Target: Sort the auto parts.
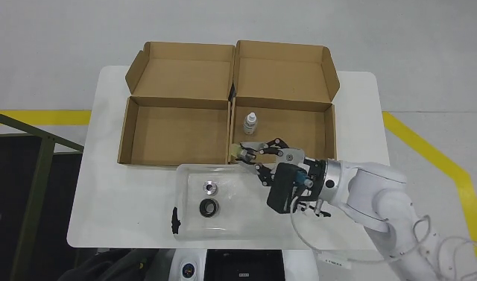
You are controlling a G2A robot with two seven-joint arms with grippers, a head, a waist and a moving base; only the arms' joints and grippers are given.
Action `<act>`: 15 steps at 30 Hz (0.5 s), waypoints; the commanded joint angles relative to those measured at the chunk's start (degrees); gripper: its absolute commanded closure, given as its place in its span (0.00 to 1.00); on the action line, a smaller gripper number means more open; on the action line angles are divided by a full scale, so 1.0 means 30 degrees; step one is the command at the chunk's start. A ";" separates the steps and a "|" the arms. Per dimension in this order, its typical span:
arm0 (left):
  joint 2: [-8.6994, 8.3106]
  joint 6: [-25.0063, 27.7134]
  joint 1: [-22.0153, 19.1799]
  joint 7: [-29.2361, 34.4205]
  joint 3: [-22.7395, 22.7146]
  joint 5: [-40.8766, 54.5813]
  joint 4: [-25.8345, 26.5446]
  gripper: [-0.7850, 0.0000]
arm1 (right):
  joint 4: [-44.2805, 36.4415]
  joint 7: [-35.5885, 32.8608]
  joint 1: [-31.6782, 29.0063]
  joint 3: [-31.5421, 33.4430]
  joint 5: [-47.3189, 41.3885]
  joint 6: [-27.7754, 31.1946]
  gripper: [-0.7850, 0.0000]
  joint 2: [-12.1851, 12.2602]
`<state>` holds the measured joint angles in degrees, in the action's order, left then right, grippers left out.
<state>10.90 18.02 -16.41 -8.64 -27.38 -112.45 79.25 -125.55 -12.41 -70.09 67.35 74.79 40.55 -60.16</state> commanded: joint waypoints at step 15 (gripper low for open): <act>0.0000 0.0000 0.0000 0.0000 0.0000 0.0000 0.0000 0.00 | 0.2769 0.0539 0.1154 0.0039 -0.2194 -0.0469 1.00 -0.0189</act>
<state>10.90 18.02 -16.41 -8.64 -27.38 -112.45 79.25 -118.01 -10.47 -66.89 67.56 68.48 38.97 -60.71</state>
